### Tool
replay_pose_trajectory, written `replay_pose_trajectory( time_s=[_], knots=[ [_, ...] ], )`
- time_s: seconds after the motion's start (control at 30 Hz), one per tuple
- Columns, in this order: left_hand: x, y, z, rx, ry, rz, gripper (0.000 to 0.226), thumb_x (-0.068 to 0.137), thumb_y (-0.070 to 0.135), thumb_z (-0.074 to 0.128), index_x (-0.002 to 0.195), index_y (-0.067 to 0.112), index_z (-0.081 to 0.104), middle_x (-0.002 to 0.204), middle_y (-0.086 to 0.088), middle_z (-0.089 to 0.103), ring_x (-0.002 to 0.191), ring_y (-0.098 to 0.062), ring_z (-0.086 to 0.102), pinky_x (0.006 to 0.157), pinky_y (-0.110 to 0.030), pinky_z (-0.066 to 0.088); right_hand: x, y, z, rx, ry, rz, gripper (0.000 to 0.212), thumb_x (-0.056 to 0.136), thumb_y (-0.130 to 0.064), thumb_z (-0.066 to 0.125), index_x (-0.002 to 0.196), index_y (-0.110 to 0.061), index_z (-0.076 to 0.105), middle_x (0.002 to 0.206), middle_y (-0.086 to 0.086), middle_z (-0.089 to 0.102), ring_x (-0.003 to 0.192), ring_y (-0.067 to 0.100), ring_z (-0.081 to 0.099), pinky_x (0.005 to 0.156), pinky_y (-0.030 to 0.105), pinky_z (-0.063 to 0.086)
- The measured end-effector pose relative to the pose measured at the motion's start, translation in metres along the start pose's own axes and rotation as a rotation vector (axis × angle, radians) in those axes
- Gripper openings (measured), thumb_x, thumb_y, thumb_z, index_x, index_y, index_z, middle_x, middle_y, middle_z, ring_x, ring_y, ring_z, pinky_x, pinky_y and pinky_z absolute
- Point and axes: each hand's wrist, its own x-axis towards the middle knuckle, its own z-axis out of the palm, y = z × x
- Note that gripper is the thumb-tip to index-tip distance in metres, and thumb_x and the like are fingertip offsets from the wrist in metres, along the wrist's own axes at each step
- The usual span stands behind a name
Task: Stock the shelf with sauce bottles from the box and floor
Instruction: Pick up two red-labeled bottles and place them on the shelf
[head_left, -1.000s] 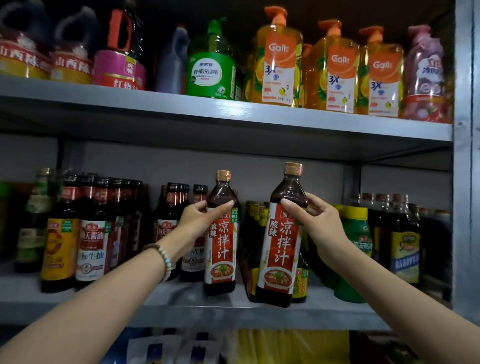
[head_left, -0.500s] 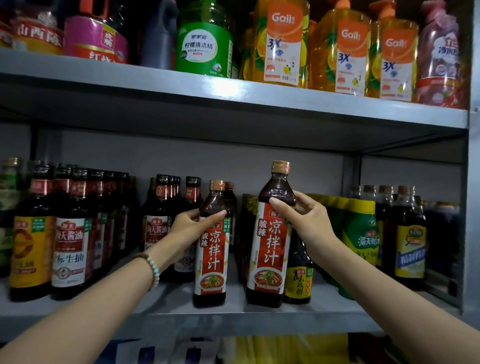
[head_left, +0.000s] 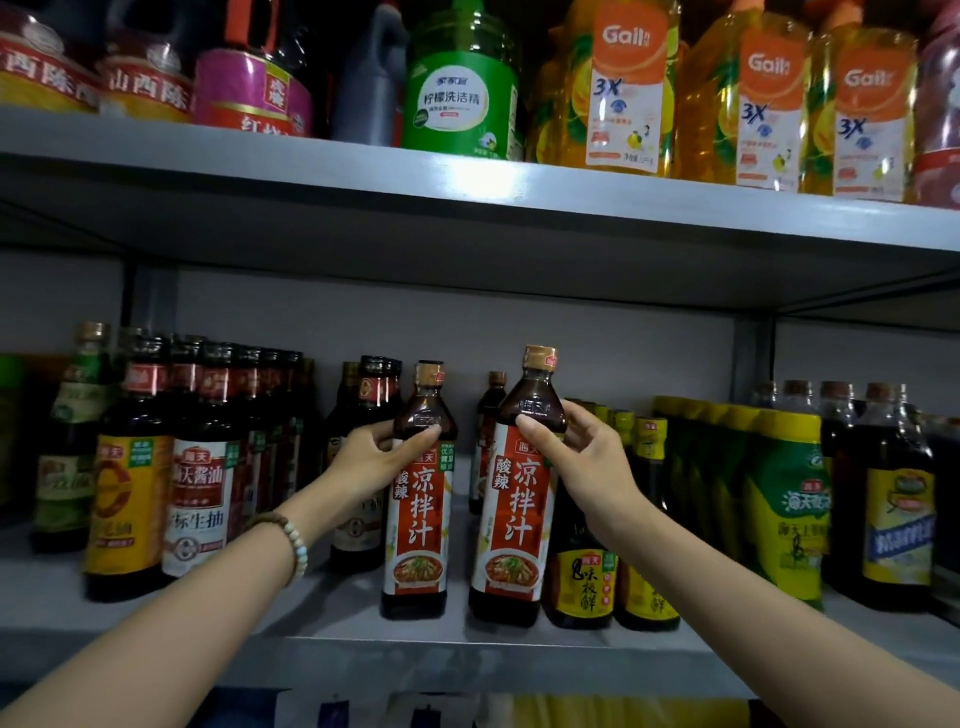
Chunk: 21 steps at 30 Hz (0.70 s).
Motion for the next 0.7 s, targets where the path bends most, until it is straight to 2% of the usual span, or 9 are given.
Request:
replay_pose_trajectory(
  time_s=[0.07, 0.13, 0.2, 0.27, 0.33, 0.4, 0.5, 0.6, 0.7],
  knots=[
    [-0.003, -0.001, 0.001, 0.002, 0.010, -0.002, 0.061, 0.060, 0.068, 0.059, 0.103, 0.025, 0.064, 0.092, 0.002, 0.074, 0.079, -0.008, 0.070, 0.066, -0.019, 0.051, -0.001, 0.005, 0.006, -0.036, -0.007, 0.016, 0.041, 0.063, -0.045, 0.073, 0.100, -0.036, 0.059, 0.106, -0.003, 0.069, 0.092, 0.009, 0.069, 0.070, 0.021, 0.057],
    [-0.007, 0.000, 0.000, 0.004, 0.019, -0.008, 0.066, 0.064, 0.077, 0.045, 0.104, 0.028, 0.063, 0.094, 0.006, 0.073, 0.086, -0.005, 0.068, 0.077, -0.023, 0.049, -0.001, 0.010, 0.008, -0.069, -0.011, 0.036, 0.052, 0.060, -0.049, 0.074, 0.107, -0.035, 0.058, 0.114, -0.001, 0.066, 0.103, 0.013, 0.065, 0.082, 0.032, 0.057],
    [-0.012, -0.001, -0.001, -0.026, 0.037, -0.006, 0.063, 0.067, 0.080, 0.033, 0.095, 0.032, 0.063, 0.083, 0.018, 0.073, 0.081, 0.003, 0.067, 0.074, -0.020, 0.049, 0.000, 0.013, 0.008, -0.106, -0.003, 0.068, 0.080, 0.055, -0.055, 0.074, 0.126, -0.024, 0.053, 0.125, 0.004, 0.061, 0.115, 0.021, 0.059, 0.095, 0.045, 0.051],
    [-0.019, -0.001, -0.003, -0.066, 0.053, 0.014, 0.053, 0.072, 0.076, 0.031, 0.093, 0.036, 0.059, 0.081, 0.027, 0.070, 0.079, 0.009, 0.065, 0.065, -0.012, 0.049, 0.000, 0.014, 0.005, -0.123, -0.006, 0.095, 0.093, 0.054, -0.056, 0.074, 0.135, -0.020, 0.047, 0.129, 0.007, 0.058, 0.119, 0.025, 0.056, 0.098, 0.050, 0.048],
    [-0.025, -0.003, -0.003, -0.074, 0.046, 0.045, 0.051, 0.075, 0.073, 0.035, 0.100, 0.035, 0.059, 0.089, 0.025, 0.070, 0.085, 0.009, 0.065, 0.066, -0.010, 0.049, 0.000, 0.015, 0.003, -0.122, -0.018, 0.104, 0.088, 0.058, -0.052, 0.074, 0.134, -0.019, 0.047, 0.128, 0.007, 0.059, 0.116, 0.024, 0.058, 0.096, 0.049, 0.050],
    [-0.029, -0.005, -0.002, -0.096, 0.051, 0.071, 0.062, 0.072, 0.070, 0.046, 0.116, 0.027, 0.056, 0.107, 0.012, 0.069, 0.094, 0.005, 0.063, 0.073, -0.013, 0.050, 0.000, 0.016, 0.001, -0.115, -0.024, 0.102, 0.076, 0.063, -0.046, 0.074, 0.130, -0.019, 0.051, 0.122, 0.005, 0.063, 0.109, 0.021, 0.063, 0.093, 0.046, 0.053],
    [-0.036, -0.005, 0.003, -0.071, 0.084, 0.132, 0.082, 0.067, 0.062, 0.061, 0.136, 0.024, 0.040, 0.133, 0.006, 0.052, 0.116, -0.004, 0.053, 0.088, -0.018, 0.047, 0.003, 0.018, -0.001, -0.114, -0.026, 0.117, 0.066, 0.073, -0.038, 0.073, 0.131, -0.019, 0.050, 0.119, 0.004, 0.064, 0.105, 0.019, 0.065, 0.089, 0.041, 0.055],
    [-0.047, -0.005, 0.011, 0.044, 0.126, 0.182, 0.089, 0.066, 0.062, 0.062, 0.143, 0.031, 0.028, 0.143, 0.005, 0.041, 0.126, -0.011, 0.044, 0.099, -0.029, 0.043, 0.006, 0.017, -0.003, -0.113, -0.050, 0.136, 0.064, 0.077, -0.035, 0.071, 0.133, -0.019, 0.046, 0.117, 0.005, 0.065, 0.101, 0.017, 0.067, 0.081, 0.031, 0.057],
    [-0.059, -0.004, 0.022, 0.175, 0.167, 0.222, 0.093, 0.065, 0.067, 0.060, 0.143, 0.041, 0.017, 0.147, 0.007, 0.034, 0.129, -0.012, 0.041, 0.103, -0.041, 0.042, 0.006, 0.014, -0.005, -0.142, -0.092, 0.160, 0.057, 0.080, -0.034, 0.070, 0.130, -0.019, 0.046, 0.115, 0.004, 0.065, 0.098, 0.015, 0.067, 0.073, 0.023, 0.056]
  ],
)
